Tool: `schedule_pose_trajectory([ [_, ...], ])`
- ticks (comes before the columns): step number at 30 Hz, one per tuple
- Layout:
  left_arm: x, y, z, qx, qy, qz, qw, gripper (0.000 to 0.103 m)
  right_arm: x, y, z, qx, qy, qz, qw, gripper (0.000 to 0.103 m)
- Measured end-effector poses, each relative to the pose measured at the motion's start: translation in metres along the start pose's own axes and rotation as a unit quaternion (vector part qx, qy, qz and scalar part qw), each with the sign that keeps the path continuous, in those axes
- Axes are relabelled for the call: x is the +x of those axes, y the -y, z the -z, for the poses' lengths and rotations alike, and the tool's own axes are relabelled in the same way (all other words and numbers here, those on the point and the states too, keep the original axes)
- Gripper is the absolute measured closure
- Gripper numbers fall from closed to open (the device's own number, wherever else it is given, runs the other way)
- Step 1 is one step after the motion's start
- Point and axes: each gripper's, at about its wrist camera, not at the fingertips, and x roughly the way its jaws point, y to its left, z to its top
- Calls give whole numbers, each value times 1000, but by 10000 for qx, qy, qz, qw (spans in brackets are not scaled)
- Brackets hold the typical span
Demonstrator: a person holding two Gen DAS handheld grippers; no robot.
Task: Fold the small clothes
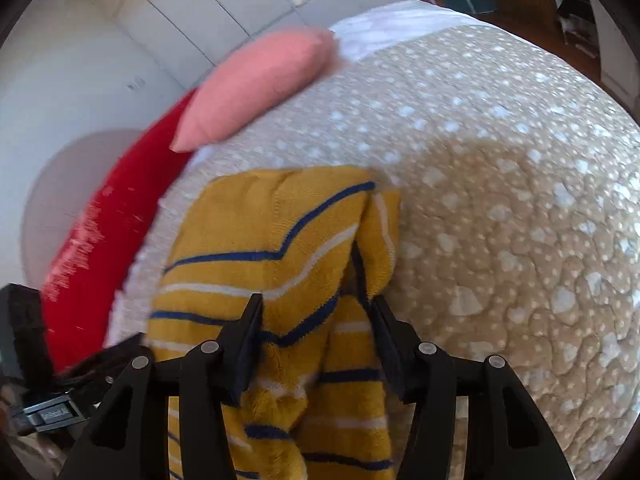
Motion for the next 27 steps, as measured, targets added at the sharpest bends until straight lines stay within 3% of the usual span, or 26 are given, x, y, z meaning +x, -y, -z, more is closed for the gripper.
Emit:
schedule_pose_trajectory([
  [5,-39,1,25,-171,529,-164,9983,15,-49,-18,13,-221,556,40,9982,41],
  [9,-95,21,54,112,1353,-616,9888,15,-91,-44,35,-704,965,248,9925,37],
  [11,-124,32,65,224,1873,-1077,9761,9,-106,-53,50,-937,1090,402,9888,35],
  [13,-159,38,81,257,2538,-1478,9556,0,-120,-60,65,-1165,1138,552,9851,34],
  [16,-204,43,99,215,3281,-1809,9269,0,-145,-63,84,-1410,1146,775,9803,31],
  [19,-242,44,112,110,3741,-2078,9037,0,-170,-61,96,-1524,1211,1000,9757,29],
  [21,-261,42,122,-60,3859,-2287,8937,0,-189,-62,105,-1551,1326,1110,9727,29],
  [23,-274,43,131,-160,3951,-2291,8895,0,-206,-62,114,-1501,1443,1116,9717,27],
  [27,-287,45,144,-206,3969,-2128,8926,0,-224,-70,135,-1470,1616,986,9709,23],
])
